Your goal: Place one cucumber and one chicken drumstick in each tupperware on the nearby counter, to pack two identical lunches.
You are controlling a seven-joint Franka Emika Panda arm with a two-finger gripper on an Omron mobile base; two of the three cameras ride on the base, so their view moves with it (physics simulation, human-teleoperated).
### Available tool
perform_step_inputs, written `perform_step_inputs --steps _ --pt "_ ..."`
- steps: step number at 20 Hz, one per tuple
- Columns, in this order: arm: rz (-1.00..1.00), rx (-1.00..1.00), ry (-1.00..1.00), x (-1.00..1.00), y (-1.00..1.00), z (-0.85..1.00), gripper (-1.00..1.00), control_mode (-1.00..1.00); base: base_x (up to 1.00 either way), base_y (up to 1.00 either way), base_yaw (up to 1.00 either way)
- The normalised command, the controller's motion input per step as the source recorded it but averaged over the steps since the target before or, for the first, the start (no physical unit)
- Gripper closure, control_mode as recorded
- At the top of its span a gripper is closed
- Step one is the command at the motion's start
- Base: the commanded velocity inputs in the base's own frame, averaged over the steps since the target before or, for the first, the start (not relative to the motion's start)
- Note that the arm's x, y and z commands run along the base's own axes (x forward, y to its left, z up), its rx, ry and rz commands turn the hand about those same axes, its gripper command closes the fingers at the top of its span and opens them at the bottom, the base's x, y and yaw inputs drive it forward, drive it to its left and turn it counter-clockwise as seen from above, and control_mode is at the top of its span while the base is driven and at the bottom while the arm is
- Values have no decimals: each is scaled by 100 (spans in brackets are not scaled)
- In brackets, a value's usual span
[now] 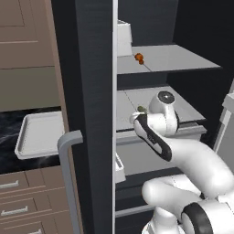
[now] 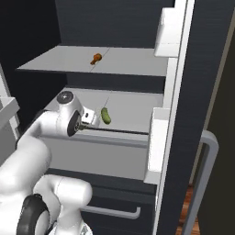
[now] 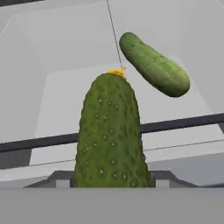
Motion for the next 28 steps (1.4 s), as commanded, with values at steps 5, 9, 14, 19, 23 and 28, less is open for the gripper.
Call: perform_step_inputs --steps 5,9,14,19,23,28 --pt "17 0 0 -100 -11 84 100 -100 0 0 0" --pt "14 0 2 -100 -11 75 100 -100 0 0 0" --pt "10 0 5 -100 -26 74 100 -100 0 0 0" --pt "12 -1 6 -93 -8 53 100 -100 0 0 0" --pt "7 -6 2 -93 0 44 100 -100 0 0 0" --pt "1 -4 5 -48 0 3 100 100 -40 0 0"
